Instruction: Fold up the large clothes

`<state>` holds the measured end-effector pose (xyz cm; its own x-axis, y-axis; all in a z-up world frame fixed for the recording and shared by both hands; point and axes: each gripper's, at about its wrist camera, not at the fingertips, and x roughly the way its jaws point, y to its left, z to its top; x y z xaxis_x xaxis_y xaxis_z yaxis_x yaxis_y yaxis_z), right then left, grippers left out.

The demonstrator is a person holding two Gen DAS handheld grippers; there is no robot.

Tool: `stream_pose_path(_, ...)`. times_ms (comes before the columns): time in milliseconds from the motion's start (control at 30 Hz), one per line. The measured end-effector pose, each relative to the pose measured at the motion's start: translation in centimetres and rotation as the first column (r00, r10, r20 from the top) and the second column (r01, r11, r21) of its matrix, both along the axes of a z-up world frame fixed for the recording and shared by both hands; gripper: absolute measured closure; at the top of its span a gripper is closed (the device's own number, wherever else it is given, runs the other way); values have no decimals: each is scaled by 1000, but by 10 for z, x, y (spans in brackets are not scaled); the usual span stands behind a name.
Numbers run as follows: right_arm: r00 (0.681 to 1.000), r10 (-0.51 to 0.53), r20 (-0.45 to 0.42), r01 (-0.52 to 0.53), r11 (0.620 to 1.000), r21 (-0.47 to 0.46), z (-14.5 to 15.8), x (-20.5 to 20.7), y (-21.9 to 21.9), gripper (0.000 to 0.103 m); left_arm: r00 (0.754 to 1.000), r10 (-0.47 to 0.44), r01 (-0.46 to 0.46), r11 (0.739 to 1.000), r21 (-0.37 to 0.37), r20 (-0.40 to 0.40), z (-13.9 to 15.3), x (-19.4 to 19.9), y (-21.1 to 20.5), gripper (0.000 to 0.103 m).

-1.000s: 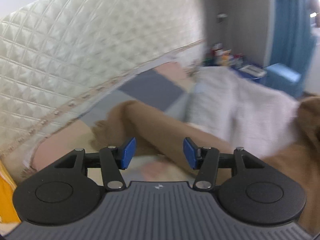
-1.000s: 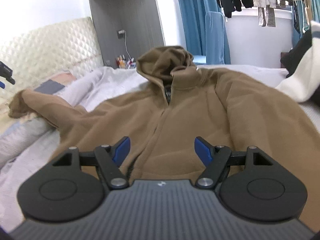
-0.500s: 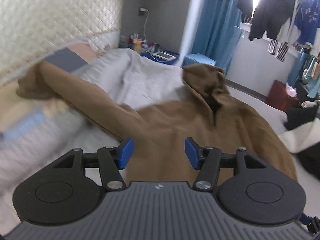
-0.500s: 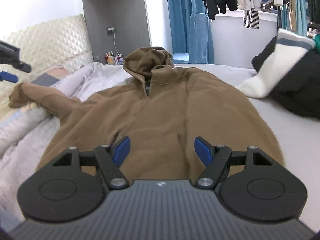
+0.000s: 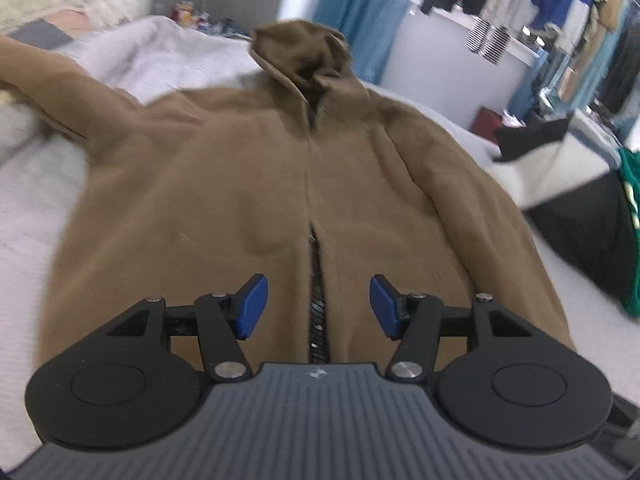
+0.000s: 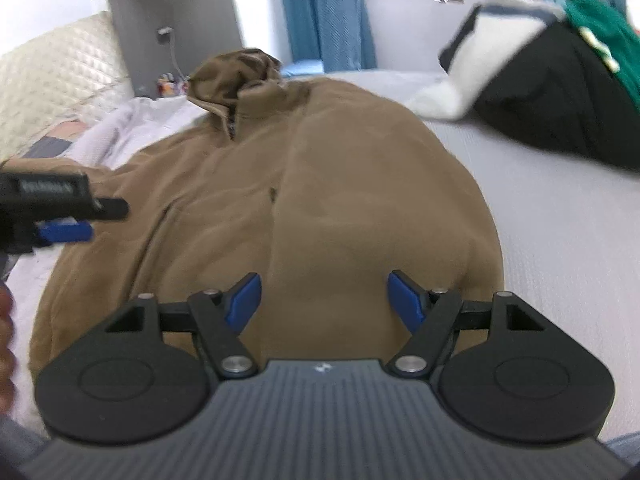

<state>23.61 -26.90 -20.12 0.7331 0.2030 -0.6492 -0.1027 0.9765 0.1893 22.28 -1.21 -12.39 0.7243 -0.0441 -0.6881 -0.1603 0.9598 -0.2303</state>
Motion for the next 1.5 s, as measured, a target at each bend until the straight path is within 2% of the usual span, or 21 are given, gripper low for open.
stream_pose_path(67,1000,-28,-12,29,999,17,-4,1,-5,46,999,-21,22,1000,8,-29,-21,8,-1,44)
stream_pose_path(133,998,-61,-17,61,998,29,-4,3,-9,67,997,-45,45,999,0,-56,-41,12,0,47)
stream_pose_path(233,994,-108,-23,110,991,75,-2,6,-17,84,998,-48,49,999,9,-48,-60,16,0,47)
stream_pose_path(300,991,-136,-17,137,986,96,0,8,-20,88,998,-55,55,998,17,-43,-60,17,1,47)
stream_pose_path(467,978,-207,41,201,973,110,19,11,-39,90,999,-41,39,998,-53,-26,-58,17,16,47)
stream_pose_path(567,958,-258,121,247,964,101,47,20,-60,90,999,-33,31,997,-77,-20,-56,17,20,46)
stream_pose_path(667,937,-293,188,281,956,91,83,43,-91,90,999,-39,39,997,-64,-5,-53,15,17,45)
stream_pose_path(767,916,-360,176,342,931,126,110,75,-136,90,999,-44,44,996,-77,7,-51,16,18,44)
stream_pose_path(900,862,-488,137,471,871,139,123,129,-206,91,999,-33,36,991,-131,25,-49,16,23,40)
stream_pose_path(1033,788,-613,49,602,785,145,107,185,-281,91,998,-28,35,992,-122,55,-46,17,24,39)
stream_pose_path(1100,769,-639,-15,630,755,184,87,210,-314,91,997,-32,40,993,-112,71,-44,18,23,38)
stream_pose_path(1200,783,-620,-46,618,770,155,47,232,-326,91,995,-40,48,995,-86,86,-44,20,21,36)
stream_pose_path(1267,796,-605,-17,598,782,179,28,235,-332,91,995,-52,57,997,-57,86,-45,22,17,34)
stream_pose_path(1367,821,-568,60,551,815,183,11,235,-332,90,994,-81,84,996,-41,70,-49,27,11,30)
stream_pose_path(1433,831,-552,75,532,827,182,3,234,-335,90,993,-93,95,995,-31,72,-50,29,10,28)
stream_pose_path(1500,838,-541,74,515,828,222,-3,232,-342,90,993,-97,100,995,-32,70,-51,30,10,26)
